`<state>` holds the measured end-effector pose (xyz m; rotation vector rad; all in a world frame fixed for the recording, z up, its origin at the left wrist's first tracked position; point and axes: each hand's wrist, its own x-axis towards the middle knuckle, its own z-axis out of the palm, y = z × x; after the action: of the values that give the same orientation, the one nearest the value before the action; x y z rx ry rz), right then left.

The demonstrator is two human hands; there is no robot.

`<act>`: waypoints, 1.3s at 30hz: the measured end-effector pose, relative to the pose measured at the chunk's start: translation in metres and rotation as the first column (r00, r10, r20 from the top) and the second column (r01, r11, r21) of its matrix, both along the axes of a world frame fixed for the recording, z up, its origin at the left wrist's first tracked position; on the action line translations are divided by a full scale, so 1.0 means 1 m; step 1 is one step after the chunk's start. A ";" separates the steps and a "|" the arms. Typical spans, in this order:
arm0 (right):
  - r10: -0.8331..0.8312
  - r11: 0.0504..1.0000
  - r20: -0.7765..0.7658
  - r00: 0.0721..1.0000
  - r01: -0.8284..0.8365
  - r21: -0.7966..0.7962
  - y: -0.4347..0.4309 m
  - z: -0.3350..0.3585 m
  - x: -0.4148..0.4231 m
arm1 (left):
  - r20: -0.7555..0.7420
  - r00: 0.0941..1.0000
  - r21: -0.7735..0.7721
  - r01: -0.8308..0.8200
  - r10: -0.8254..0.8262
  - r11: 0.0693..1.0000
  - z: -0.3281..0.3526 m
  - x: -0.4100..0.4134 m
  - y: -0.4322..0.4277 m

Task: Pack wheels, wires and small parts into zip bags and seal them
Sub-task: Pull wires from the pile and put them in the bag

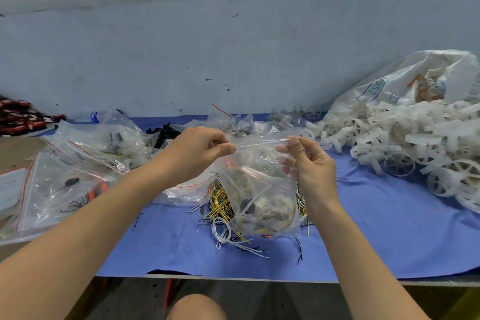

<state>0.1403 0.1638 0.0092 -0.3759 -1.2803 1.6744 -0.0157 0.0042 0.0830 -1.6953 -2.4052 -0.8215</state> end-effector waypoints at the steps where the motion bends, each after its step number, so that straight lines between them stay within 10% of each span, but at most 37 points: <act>1: -0.007 1.000 0.007 1.000 0.007 0.021 0.001 -0.002 -0.001 | 0.000 1.000 -0.001 0.001 -0.001 1.000 -0.001 -0.002 0.000; 39: -0.069 0.972 0.071 0.995 0.052 0.228 0.015 -0.011 -0.009 | 0.073 0.995 -0.010 0.075 -0.074 0.997 0.002 0.038 0.080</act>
<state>0.1308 0.1791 -0.0019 -0.3423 -1.4860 1.4564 0.0224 0.0844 0.0854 -1.7999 -2.4117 -0.8953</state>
